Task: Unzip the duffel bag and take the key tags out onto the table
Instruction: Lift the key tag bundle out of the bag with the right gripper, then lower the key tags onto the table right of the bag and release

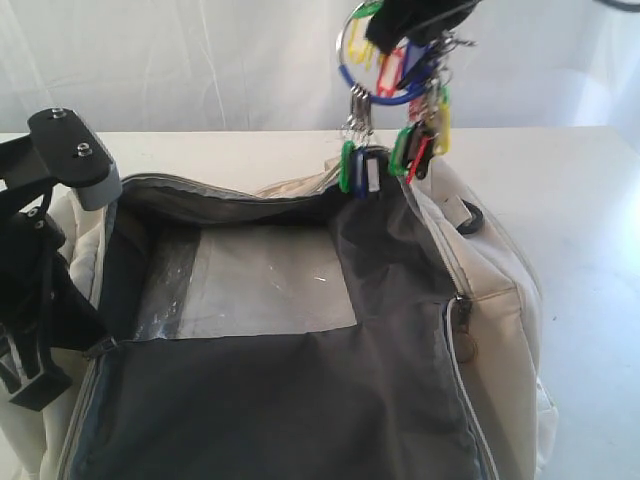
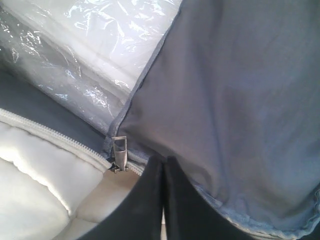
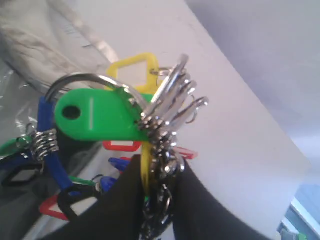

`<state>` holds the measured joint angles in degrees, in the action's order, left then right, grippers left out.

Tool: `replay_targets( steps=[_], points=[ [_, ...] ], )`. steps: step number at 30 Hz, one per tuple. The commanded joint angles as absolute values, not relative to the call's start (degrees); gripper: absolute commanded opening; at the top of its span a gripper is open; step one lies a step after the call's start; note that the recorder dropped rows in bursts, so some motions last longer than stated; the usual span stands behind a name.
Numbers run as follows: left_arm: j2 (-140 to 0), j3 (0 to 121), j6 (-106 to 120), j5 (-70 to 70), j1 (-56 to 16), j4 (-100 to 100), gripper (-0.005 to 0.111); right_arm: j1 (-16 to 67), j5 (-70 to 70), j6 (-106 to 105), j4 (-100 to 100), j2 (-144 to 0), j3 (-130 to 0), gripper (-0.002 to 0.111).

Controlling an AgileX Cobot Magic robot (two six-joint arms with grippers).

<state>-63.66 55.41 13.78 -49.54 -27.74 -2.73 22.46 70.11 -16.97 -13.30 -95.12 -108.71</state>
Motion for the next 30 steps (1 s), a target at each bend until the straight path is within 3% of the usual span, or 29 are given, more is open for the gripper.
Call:
replay_targets(
  steps=[1, 7, 13, 25, 30],
  points=[
    [-63.3, 55.1, 13.7, -50.6, -27.6, -3.6, 0.000, 15.9, 70.0, -15.0, -14.4, -91.6, -108.6, 0.000],
    [-63.3, 55.1, 13.7, -50.6, -27.6, -3.6, 0.000, 8.5, 70.0, -14.6, -14.2, -90.3, -106.6, 0.000],
    [-63.3, 55.1, 13.7, -50.7, -27.6, -3.6, 0.000, 2.4, 69.4, -12.7, -13.5, -89.8, -96.6, 0.000],
    [-63.3, 55.1, 13.7, -50.6, -27.6, -3.6, 0.000, -7.5, 43.1, -8.7, -5.1, -90.7, -60.2, 0.000],
    [-63.3, 55.1, 13.7, -50.6, -27.6, -3.6, 0.000, -7.5, 36.5, -6.8, -4.5, -96.9, -55.9, 0.000]
  ],
)
